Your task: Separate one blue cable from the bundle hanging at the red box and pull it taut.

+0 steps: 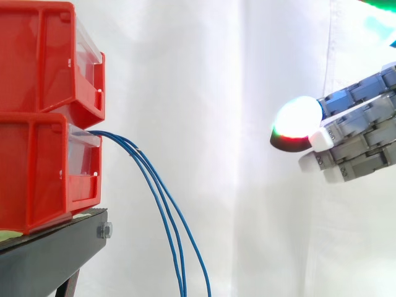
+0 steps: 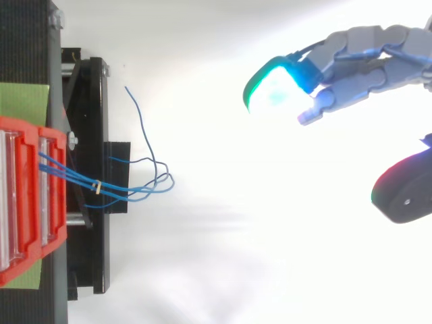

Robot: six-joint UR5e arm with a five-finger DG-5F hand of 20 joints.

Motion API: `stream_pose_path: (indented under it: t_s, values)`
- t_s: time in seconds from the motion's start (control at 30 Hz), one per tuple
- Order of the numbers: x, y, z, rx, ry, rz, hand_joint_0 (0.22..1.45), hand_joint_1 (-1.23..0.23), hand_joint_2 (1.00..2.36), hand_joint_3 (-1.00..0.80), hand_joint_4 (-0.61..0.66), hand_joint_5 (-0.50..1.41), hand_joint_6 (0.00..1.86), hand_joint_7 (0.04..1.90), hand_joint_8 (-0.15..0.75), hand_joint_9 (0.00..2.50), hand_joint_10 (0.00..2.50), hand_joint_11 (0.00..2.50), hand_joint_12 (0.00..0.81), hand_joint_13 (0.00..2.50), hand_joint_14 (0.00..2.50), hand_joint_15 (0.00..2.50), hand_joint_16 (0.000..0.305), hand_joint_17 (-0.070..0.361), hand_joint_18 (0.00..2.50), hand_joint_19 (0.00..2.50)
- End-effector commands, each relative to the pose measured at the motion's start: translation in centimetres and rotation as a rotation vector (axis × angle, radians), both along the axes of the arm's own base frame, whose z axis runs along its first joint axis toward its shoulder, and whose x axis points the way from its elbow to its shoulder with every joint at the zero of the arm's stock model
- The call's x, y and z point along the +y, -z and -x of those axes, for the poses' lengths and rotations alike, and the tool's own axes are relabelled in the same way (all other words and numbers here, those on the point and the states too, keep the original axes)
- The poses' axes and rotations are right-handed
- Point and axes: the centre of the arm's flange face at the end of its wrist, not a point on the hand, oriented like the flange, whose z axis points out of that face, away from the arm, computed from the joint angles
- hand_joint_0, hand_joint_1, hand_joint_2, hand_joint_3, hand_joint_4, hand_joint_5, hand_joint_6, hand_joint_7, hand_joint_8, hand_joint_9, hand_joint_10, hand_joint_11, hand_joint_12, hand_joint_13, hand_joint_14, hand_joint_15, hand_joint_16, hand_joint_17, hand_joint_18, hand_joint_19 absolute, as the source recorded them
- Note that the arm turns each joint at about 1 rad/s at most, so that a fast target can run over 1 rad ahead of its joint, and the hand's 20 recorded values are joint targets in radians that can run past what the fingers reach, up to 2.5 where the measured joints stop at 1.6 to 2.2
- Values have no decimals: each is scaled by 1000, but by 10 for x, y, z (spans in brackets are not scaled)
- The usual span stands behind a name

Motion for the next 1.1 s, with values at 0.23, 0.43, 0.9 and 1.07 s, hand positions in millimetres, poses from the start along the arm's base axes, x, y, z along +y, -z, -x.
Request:
stream_pose_path:
  t_s: [0.23,0.43,0.9,1.07]
  values:
    - [12,21,-18,-45,37,26,503,-673,1000,-500,255,-222,502,767,317,491,3,125,285,403,0,34,30,67,248,54]
    - [17,32,-27,-75,74,52,503,-671,1000,-500,262,-218,502,771,317,498,2,135,285,405,1,32,30,67,251,57]
    - [29,68,-57,-79,74,29,503,-666,1000,-500,282,-206,502,778,328,531,4,142,288,413,0,34,30,68,259,53]
    - [31,74,-62,-92,85,63,503,-663,1000,-500,292,-195,502,778,336,576,3,144,286,425,0,36,30,67,269,53]
